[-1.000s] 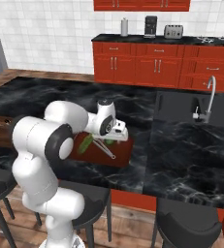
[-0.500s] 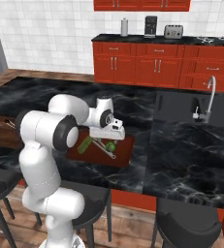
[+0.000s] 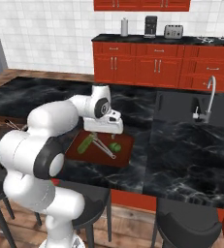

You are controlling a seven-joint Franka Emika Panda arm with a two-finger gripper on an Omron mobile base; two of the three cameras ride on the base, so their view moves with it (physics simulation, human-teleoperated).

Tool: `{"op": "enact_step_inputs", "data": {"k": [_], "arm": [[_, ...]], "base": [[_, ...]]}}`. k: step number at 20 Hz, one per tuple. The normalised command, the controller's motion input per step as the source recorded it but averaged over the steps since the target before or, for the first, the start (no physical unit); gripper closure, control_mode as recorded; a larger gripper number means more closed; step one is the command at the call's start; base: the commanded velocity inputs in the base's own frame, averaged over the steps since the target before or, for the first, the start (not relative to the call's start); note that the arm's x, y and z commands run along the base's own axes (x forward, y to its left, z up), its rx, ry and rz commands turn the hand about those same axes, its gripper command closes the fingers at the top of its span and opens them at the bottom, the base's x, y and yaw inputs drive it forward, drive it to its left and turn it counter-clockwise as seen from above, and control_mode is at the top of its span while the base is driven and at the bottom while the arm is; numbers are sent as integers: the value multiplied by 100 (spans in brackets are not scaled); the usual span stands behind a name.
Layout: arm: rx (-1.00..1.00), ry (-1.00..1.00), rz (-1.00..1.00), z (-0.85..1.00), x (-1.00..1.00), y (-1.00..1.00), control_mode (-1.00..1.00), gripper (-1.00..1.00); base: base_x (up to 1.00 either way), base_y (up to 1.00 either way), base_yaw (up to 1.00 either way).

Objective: Gather the cucumber and avocado from the fridge and place them on a tray on the dining counter. Then gather the fishs from the fridge and place them on the other tray.

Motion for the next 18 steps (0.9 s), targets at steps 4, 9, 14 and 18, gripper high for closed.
{"op": "enact_step_inputs", "data": {"k": [4,9,14,18], "arm": [[0,-9,0,94,-97,0,-100,-100],[0,-9,0,99,-92,1,-100,-100],[0,-17,0,86,-92,13,-100,-100],[0,-16,0,72,-100,0,-100,-100]], "base": [[0,0,0],[0,0,0],[0,0,0],[0,0,0]]}}
